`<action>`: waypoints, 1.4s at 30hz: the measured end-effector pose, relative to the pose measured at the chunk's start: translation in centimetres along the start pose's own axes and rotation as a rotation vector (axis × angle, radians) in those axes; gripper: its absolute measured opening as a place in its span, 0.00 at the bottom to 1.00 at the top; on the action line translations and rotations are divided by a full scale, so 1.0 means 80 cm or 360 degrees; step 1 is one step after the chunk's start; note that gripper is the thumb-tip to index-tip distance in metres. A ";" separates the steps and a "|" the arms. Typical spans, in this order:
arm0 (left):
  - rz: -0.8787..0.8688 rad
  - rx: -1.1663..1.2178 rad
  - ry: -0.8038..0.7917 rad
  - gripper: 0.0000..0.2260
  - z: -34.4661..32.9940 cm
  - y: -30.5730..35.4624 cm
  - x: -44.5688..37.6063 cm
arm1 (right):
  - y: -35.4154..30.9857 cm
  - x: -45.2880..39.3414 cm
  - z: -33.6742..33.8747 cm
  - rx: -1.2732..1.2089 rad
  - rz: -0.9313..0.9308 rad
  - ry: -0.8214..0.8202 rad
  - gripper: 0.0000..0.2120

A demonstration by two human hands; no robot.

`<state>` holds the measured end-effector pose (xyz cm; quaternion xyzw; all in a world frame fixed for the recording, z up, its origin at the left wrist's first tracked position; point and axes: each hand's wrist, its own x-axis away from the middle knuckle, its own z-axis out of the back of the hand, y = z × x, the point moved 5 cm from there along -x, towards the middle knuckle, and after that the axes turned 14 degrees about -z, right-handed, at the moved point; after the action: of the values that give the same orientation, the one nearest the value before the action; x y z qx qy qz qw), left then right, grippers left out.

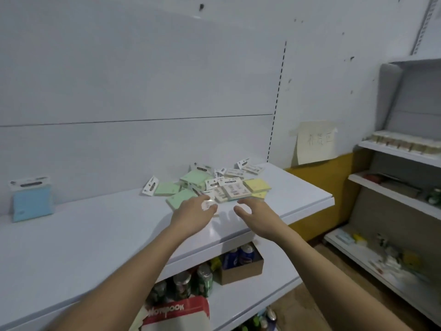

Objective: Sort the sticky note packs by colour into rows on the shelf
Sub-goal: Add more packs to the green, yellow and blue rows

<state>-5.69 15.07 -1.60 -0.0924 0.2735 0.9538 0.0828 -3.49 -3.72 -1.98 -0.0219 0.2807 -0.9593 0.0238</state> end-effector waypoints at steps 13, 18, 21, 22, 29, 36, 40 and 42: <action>0.0429 -0.0222 0.0442 0.21 0.023 -0.081 -0.154 | -0.021 -0.188 0.006 0.0413 0.0316 -0.0096 0.32; 0.0703 -0.0099 0.0348 0.27 0.005 -0.103 -0.173 | -0.029 -0.216 -0.016 0.0687 0.0546 -0.0237 0.39; 0.0784 -0.0162 0.0451 0.29 0.007 -0.091 -0.183 | -0.031 -0.224 -0.016 0.0689 0.0771 -0.0309 0.36; 0.0826 -0.0196 0.0474 0.30 0.008 -0.085 -0.187 | -0.031 -0.225 -0.014 0.0690 0.0840 -0.0336 0.33; 0.0992 0.0479 0.1133 0.15 0.005 -0.059 -0.181 | -0.018 -0.271 0.047 -0.0220 0.0732 -0.0466 0.14; 0.0980 0.0944 0.1479 0.13 -0.012 -0.014 -0.159 | 0.018 -0.315 0.040 -0.1085 0.0312 -0.1119 0.12; 0.0998 0.1075 0.1472 0.13 -0.019 -0.006 -0.156 | 0.024 -0.309 0.029 -0.1320 0.0142 -0.1440 0.09; 0.0990 0.1221 0.1458 0.12 -0.019 0.000 -0.156 | 0.022 -0.306 0.027 -0.1465 0.0094 -0.1602 0.07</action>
<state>6.60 12.87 -0.10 -0.3688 0.6143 0.6330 -0.2932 21.11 -4.97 -1.81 -0.4656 0.6153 -0.6141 0.1659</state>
